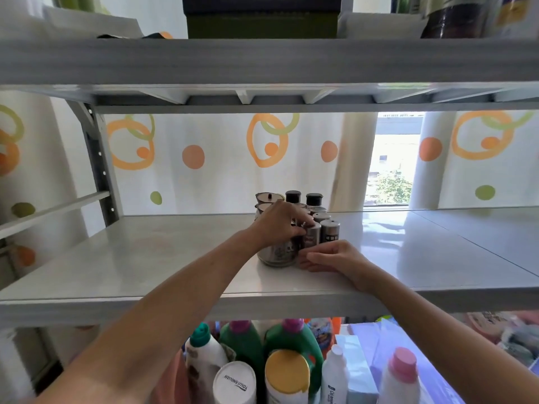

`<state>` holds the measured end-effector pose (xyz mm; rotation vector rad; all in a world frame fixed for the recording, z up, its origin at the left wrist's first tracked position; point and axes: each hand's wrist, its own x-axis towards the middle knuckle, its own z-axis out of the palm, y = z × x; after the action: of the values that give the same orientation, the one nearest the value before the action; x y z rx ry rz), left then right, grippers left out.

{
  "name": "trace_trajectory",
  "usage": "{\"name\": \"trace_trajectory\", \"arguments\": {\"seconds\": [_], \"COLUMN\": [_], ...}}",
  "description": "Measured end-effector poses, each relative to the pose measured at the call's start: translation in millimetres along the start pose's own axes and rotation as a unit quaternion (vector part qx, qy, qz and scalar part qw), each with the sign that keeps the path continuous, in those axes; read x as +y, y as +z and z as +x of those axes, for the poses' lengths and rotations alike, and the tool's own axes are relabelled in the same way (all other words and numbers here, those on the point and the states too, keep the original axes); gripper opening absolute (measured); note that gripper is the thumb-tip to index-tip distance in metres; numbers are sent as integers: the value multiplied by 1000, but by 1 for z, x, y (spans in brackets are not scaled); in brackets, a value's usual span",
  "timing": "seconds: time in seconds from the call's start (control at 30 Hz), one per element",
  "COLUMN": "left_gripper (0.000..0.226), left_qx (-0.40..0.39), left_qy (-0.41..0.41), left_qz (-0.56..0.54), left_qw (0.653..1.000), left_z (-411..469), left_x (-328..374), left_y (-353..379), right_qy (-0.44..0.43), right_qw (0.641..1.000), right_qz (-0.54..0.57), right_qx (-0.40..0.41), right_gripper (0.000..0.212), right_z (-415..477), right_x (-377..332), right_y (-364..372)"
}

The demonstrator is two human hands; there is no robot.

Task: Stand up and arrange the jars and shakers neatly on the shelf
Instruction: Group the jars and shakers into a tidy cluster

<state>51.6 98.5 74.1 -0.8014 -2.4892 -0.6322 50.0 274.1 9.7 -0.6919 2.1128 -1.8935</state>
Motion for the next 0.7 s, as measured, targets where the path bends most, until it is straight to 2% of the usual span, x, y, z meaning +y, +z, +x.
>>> {"name": "trace_trajectory", "arguments": {"seconds": [0.4, 0.5, 0.53, 0.6, 0.63, 0.7], "left_gripper": [20, 22, 24, 25, 29, 44], "left_qx": [-23, -22, -5, 14, -15, -162], "left_qy": [-11, -18, -30, -53, -55, -61], "left_qz": [41, 35, -14, -189, -280, -413], "left_qw": [999, 999, 999, 980, 958, 894], "left_z": [2, 2, 0, -7, -13, -27], "left_x": [2, 7, 8, 5, 1, -11], "left_y": [-4, -6, -10, -25, -34, -44], "right_qy": [5, 2, 1, 2, 6, 31], "right_qw": [998, 998, 997, 994, 991, 984], "right_qz": [50, 45, 48, 80, 102, 140], "right_qx": [-43, -51, -55, -70, -81, -108], "right_gripper": [24, 33, 38, 44, 47, 56], "right_z": [1, 1, 0, -3, -5, -7], "right_x": [1, 0, 0, 1, 1, 1], "right_y": [-7, -8, -9, -16, -21, -30]}}
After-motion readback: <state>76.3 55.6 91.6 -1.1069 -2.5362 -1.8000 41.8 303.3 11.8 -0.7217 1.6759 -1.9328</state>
